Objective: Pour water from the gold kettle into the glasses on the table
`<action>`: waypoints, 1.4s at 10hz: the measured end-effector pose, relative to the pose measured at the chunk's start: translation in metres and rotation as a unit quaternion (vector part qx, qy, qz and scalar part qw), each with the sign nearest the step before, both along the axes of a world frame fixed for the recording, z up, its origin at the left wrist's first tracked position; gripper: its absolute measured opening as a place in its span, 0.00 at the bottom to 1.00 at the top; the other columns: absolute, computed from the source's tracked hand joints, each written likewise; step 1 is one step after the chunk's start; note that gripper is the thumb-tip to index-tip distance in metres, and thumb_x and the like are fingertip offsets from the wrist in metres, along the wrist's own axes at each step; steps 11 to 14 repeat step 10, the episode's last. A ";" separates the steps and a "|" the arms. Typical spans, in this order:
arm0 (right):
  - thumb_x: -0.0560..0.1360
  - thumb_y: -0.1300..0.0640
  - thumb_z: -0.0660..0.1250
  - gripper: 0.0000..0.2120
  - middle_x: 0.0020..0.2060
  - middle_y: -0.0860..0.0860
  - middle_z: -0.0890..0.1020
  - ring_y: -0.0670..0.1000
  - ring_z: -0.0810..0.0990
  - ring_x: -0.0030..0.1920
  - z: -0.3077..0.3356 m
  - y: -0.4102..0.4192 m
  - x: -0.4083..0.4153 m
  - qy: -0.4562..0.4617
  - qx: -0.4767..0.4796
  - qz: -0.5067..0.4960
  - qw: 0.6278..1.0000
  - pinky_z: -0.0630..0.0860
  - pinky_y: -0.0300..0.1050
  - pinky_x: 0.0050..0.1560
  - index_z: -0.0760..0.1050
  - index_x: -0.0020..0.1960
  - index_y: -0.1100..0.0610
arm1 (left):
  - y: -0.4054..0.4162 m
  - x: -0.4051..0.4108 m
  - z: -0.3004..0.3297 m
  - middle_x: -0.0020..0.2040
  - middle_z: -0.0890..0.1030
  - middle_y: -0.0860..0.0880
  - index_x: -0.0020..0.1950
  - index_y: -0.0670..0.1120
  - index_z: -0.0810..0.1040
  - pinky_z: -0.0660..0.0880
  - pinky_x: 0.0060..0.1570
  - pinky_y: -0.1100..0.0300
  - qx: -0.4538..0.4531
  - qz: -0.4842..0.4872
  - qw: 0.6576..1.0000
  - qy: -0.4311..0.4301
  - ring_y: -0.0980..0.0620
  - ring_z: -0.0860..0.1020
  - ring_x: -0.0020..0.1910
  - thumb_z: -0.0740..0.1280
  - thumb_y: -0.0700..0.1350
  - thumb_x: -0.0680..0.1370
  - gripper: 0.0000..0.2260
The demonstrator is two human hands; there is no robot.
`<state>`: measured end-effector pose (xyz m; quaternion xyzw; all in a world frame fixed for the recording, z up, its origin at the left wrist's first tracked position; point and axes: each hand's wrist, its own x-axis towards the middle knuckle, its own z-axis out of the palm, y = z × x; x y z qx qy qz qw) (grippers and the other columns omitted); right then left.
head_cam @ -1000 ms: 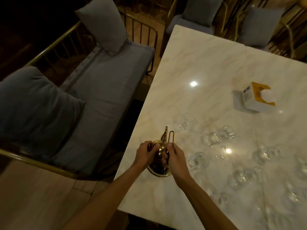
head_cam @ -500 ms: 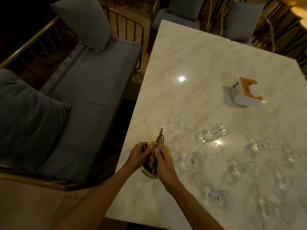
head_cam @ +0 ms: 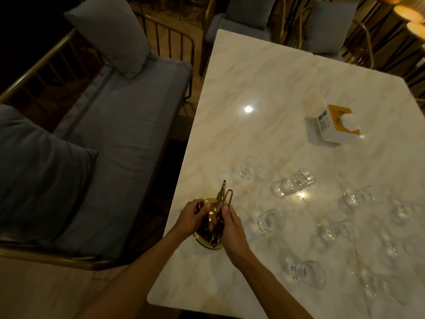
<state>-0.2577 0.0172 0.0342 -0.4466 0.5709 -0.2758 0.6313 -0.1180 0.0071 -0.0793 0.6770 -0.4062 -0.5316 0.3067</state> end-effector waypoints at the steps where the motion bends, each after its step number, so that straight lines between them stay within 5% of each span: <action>1: 0.86 0.49 0.49 0.24 0.36 0.56 0.80 0.48 0.81 0.40 0.001 -0.001 -0.006 -0.005 -0.011 0.009 1.000 0.78 0.38 0.49 0.76 0.52 0.64 | 0.001 -0.001 -0.001 0.64 0.76 0.46 0.72 0.48 0.72 0.76 0.63 0.52 -0.002 0.005 1.000 0.000 0.48 0.77 0.62 0.63 0.60 0.80 0.24; 2: 0.86 0.51 0.50 0.22 0.38 0.53 0.82 0.42 0.83 0.40 0.001 -0.003 -0.009 0.008 -0.012 0.019 1.000 0.77 0.32 0.45 0.77 0.51 0.63 | 0.002 -0.001 0.002 0.65 0.76 0.46 0.72 0.48 0.72 0.76 0.64 0.50 0.002 0.004 1.000 -0.002 0.48 0.76 0.63 0.63 0.62 0.80 0.26; 4: 0.86 0.54 0.52 0.17 0.39 0.55 0.83 0.53 0.85 0.41 0.002 -0.011 -0.017 0.011 -0.017 0.055 0.998 0.80 0.39 0.46 0.76 0.56 0.62 | 0.001 -0.004 0.010 0.64 0.76 0.46 0.72 0.47 0.72 0.77 0.63 0.51 0.005 0.008 1.000 -0.015 0.47 0.77 0.61 0.62 0.59 0.81 0.24; 7: 0.86 0.53 0.52 0.18 0.42 0.58 0.86 0.55 0.86 0.47 0.004 -0.021 -0.022 0.056 -0.023 0.150 0.987 0.78 0.41 0.53 0.77 0.52 0.61 | 0.004 -0.004 0.016 0.65 0.78 0.43 0.72 0.45 0.71 0.78 0.63 0.46 0.036 0.017 0.999 -0.035 0.44 0.78 0.62 0.64 0.59 0.81 0.26; 8: 0.85 0.48 0.54 0.18 0.45 0.57 0.86 0.52 0.86 0.46 0.012 -0.025 -0.025 0.079 -0.018 0.160 0.984 0.78 0.38 0.47 0.79 0.53 0.56 | -0.004 -0.002 0.029 0.71 0.74 0.42 0.74 0.44 0.70 0.75 0.66 0.45 0.042 0.035 0.997 -0.046 0.42 0.75 0.68 0.64 0.57 0.82 0.26; 9: 0.83 0.41 0.55 0.22 0.46 0.53 0.85 0.50 0.84 0.47 0.013 -0.032 -0.032 0.158 -0.056 0.165 0.972 0.80 0.50 0.55 0.80 0.53 0.55 | -0.017 0.001 0.051 0.72 0.74 0.44 0.73 0.45 0.72 0.71 0.69 0.48 0.010 0.048 0.996 -0.073 0.44 0.73 0.70 0.63 0.56 0.82 0.23; 14: 0.82 0.38 0.55 0.24 0.50 0.52 0.85 0.51 0.83 0.51 0.034 -0.047 -0.044 0.174 -0.074 0.153 0.970 0.79 0.55 0.59 0.79 0.56 0.57 | -0.034 0.003 0.089 0.72 0.74 0.45 0.73 0.45 0.72 0.69 0.69 0.50 -0.028 0.066 0.995 -0.071 0.45 0.72 0.71 0.64 0.53 0.83 0.21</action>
